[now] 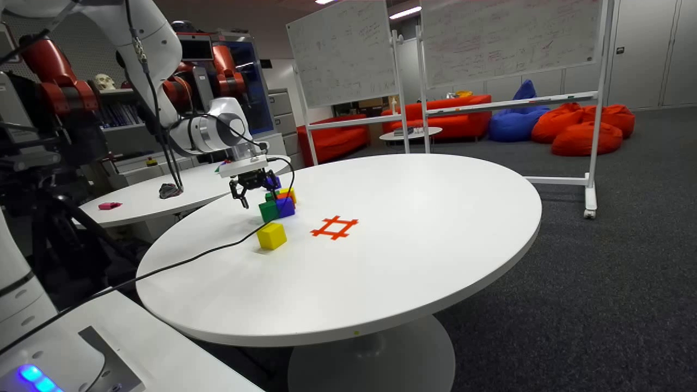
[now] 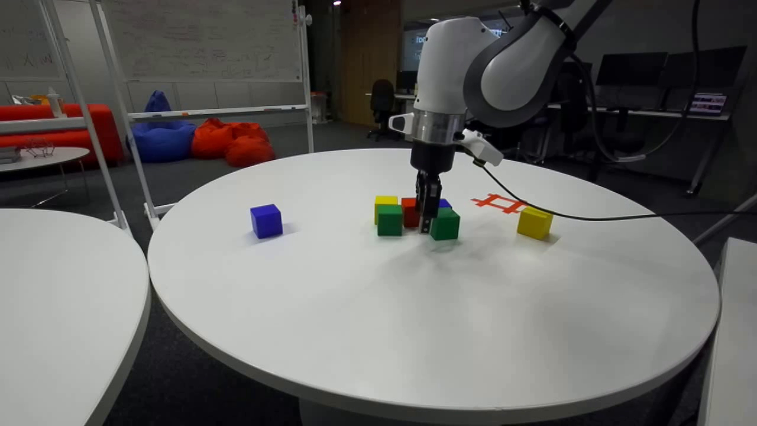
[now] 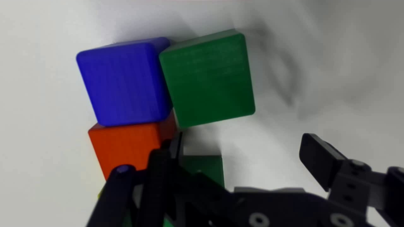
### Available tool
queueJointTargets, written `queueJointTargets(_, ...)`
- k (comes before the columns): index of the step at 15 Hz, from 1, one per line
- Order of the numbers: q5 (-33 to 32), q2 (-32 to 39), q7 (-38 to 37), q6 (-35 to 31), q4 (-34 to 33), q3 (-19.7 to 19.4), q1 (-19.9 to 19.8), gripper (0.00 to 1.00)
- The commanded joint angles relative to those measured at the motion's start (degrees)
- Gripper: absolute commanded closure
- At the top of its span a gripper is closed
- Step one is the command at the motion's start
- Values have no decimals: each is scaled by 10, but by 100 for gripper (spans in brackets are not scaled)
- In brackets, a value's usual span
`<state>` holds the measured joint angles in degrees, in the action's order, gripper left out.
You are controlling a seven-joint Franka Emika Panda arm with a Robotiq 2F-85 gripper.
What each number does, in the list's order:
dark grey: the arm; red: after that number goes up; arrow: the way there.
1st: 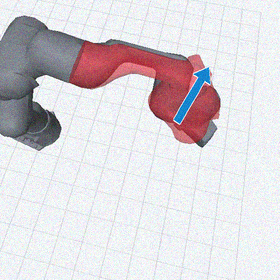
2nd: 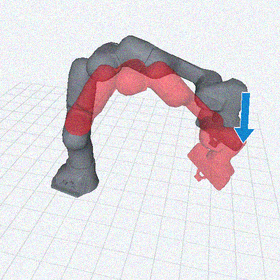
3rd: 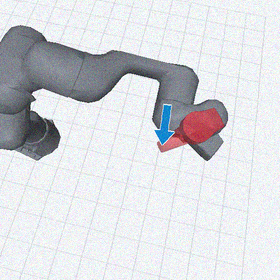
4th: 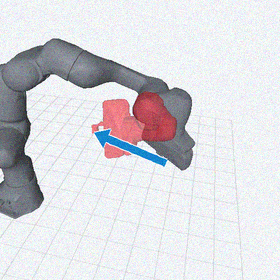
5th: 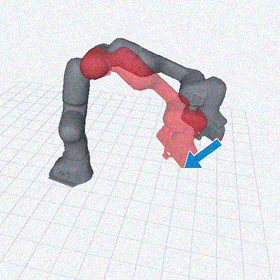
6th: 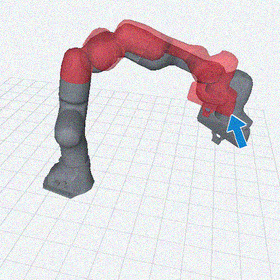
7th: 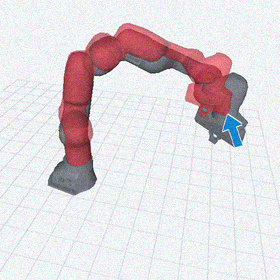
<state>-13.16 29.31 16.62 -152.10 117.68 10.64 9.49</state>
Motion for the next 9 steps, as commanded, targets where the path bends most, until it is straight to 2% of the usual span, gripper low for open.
queueJointTargets(1,18,1,13,-9,-3,10,-13,0)
queueJointTargets(9,78,-13,37,-80,13,40,-59,0)
